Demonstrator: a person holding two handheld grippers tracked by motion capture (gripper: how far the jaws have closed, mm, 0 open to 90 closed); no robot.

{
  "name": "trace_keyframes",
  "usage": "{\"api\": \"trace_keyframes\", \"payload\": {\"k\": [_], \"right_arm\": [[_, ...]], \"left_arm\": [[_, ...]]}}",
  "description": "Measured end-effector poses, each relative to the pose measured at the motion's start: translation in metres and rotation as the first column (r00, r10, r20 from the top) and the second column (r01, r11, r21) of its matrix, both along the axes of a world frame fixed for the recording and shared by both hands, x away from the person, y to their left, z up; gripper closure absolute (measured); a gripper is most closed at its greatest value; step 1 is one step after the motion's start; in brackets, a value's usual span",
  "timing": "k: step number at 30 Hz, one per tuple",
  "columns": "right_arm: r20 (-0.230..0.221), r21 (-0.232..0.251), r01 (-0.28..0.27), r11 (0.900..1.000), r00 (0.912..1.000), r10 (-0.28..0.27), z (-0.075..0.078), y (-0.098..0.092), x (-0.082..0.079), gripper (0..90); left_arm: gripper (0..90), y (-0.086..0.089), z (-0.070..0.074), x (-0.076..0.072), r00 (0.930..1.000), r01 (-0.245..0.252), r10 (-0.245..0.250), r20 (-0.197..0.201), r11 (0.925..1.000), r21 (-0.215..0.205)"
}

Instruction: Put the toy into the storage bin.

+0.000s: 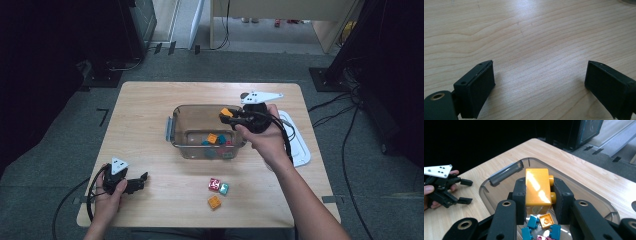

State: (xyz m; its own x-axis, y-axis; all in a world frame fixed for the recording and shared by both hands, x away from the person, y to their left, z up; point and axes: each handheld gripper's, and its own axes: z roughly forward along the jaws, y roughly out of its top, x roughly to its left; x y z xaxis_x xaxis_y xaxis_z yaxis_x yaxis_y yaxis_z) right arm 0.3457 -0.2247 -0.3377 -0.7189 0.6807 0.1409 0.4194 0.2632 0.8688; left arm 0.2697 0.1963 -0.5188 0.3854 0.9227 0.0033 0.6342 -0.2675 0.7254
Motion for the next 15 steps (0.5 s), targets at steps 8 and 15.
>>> {"api": "trace_keyframes", "payload": {"k": [8,15], "right_arm": [[-0.055,-0.048,0.002,0.999,0.9985,-0.005,-0.011,0.013,0.02,68.4],[-0.1,-0.085,0.003,0.996,0.9949,-0.011,-0.021,0.021,0.034,68.4]], "left_arm": [[9.0,0.0,0.0,0.0,1.0,0.0,0.0,0.0,1.0,0.0],[9.0,0.0,0.0,0.0,1.0,0.002,-0.002,-0.001,1.0,0.001]]}}
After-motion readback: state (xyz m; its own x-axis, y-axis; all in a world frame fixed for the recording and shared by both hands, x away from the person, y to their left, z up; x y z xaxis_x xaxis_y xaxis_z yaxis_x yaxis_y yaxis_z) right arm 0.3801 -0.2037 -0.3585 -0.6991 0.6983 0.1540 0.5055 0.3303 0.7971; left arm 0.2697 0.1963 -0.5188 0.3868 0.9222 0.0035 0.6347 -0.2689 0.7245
